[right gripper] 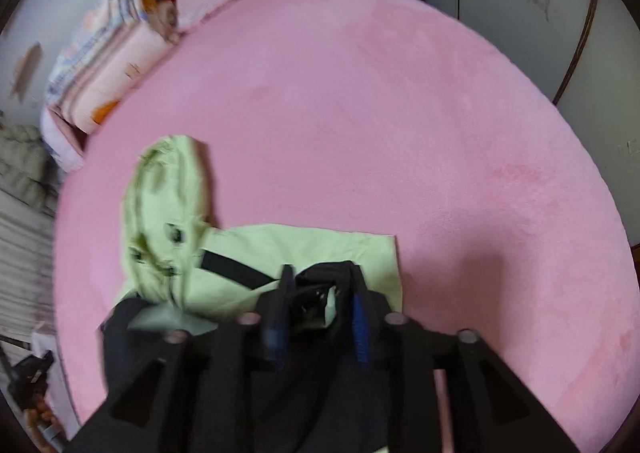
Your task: Fold large clothes
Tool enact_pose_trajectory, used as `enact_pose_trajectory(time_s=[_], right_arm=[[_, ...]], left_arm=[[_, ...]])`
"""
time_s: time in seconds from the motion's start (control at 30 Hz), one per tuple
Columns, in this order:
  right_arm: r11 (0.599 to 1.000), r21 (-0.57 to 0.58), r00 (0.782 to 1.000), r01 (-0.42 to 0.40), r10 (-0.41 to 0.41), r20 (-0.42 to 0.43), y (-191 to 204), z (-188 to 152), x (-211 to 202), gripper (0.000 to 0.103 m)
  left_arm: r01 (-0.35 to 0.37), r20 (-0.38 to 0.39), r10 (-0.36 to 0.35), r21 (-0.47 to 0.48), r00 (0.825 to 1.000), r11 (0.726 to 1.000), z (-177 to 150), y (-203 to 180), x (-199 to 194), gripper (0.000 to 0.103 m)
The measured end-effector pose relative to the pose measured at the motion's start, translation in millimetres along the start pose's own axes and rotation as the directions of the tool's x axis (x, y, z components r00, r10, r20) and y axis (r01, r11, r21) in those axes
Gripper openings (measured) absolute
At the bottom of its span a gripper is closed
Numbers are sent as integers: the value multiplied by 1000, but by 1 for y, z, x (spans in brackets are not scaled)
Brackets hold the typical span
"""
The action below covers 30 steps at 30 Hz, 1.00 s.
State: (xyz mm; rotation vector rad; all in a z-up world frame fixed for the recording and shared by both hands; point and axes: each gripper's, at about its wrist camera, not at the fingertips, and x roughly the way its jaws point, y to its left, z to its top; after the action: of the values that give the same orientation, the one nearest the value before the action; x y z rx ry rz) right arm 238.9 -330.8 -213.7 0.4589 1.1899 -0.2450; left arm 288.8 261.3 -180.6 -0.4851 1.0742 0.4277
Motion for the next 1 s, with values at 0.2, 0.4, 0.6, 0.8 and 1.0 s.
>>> enact_pose_trajectory(time_s=[0.2, 0.4, 0.6, 0.8, 1.0], right_arm=[[999, -25, 999, -41, 40, -15, -12, -8, 22, 45], [1000, -22, 999, 8, -9, -32, -29, -13, 36, 45], [998, -51, 999, 29, -30, -11, -26, -12, 50, 45], [993, -73, 996, 87, -87, 9, -28, 0, 79, 45], [997, -73, 998, 37, -41, -41, -32, 6, 105, 36]], left_arm=[[-14, -120, 47, 265, 992, 964, -37, -22, 52, 19], [-26, -149, 81, 340, 986, 940, -42, -45, 102, 33], [-30, -168, 102, 388, 980, 921, -42, -65, 145, 53], [0, -143, 66, 420, 988, 907, -46, -74, 155, 21], [-56, -50, 90, 474, 995, 879, -50, -84, 140, 4]])
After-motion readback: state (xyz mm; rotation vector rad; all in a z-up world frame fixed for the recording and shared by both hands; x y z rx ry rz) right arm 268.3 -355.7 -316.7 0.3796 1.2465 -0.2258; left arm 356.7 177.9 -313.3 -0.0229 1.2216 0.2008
